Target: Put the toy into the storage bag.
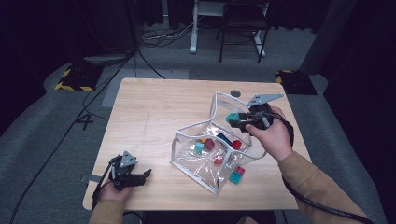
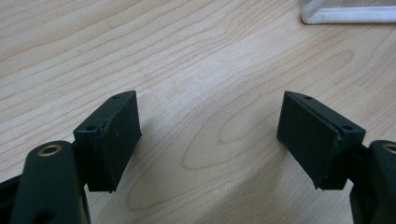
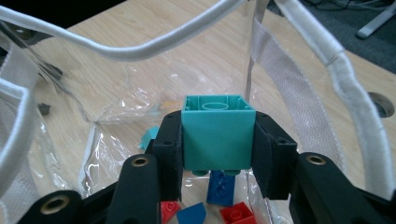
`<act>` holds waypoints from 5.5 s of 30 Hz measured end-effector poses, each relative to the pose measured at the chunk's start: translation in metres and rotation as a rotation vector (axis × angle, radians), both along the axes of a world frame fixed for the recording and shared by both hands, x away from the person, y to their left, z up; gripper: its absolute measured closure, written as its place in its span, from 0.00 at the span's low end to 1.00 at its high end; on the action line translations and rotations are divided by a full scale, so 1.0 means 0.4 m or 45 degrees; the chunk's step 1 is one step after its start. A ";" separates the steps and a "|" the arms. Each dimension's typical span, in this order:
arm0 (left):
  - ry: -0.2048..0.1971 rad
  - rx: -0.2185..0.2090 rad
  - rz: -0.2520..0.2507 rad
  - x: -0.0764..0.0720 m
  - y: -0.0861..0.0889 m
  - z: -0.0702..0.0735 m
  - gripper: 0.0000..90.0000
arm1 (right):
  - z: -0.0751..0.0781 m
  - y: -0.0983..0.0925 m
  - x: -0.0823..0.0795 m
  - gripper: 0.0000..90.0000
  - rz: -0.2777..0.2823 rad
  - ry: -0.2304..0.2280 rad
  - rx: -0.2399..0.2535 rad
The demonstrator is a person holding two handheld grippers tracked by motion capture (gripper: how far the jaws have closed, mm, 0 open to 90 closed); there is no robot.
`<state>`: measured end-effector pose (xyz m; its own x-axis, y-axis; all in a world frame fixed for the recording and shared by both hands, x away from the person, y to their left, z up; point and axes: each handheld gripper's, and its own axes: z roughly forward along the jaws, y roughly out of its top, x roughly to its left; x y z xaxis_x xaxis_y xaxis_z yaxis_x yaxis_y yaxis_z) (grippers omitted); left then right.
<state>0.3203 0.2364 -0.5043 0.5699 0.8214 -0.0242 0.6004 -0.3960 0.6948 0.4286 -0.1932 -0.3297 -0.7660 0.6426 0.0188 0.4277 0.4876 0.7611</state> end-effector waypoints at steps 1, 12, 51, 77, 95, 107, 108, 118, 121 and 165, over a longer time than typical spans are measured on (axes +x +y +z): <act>-0.001 0.000 0.000 0.000 0.000 0.000 0.24 | -0.003 0.003 0.003 0.66 -0.001 0.011 -0.007; -0.001 -0.001 -0.002 0.000 0.000 0.000 0.24 | 0.021 -0.002 -0.030 0.42 0.002 -0.020 0.019; 0.003 -0.003 -0.001 -0.001 -0.001 0.000 0.24 | -0.059 -0.283 -0.263 0.41 -0.132 -0.029 0.125; -0.001 0.002 -0.002 0.000 0.000 0.000 0.24 | -0.332 -0.162 -0.281 0.43 0.037 0.081 0.069; 0.003 -0.004 0.000 -0.001 -0.001 0.000 0.24 | -0.392 -0.095 -0.289 0.49 0.148 0.080 0.034; 0.002 -0.003 0.000 -0.001 -0.001 0.000 0.24 | -0.414 -0.060 -0.293 0.65 0.171 0.047 -0.048; 0.003 -0.002 0.000 -0.001 -0.001 0.000 0.24 | -0.412 -0.060 -0.293 0.65 0.169 0.044 -0.051; 0.003 -0.005 -0.001 0.000 -0.001 -0.001 0.24 | -0.374 -0.067 -0.318 0.66 0.181 0.030 -0.026; -0.001 0.001 -0.001 0.000 0.000 0.000 0.24 | -0.356 -0.074 -0.328 0.66 0.183 0.025 -0.019; 0.002 0.003 -0.002 0.001 0.000 0.000 0.24 | 0.025 -0.203 -0.376 0.66 0.143 -0.088 0.151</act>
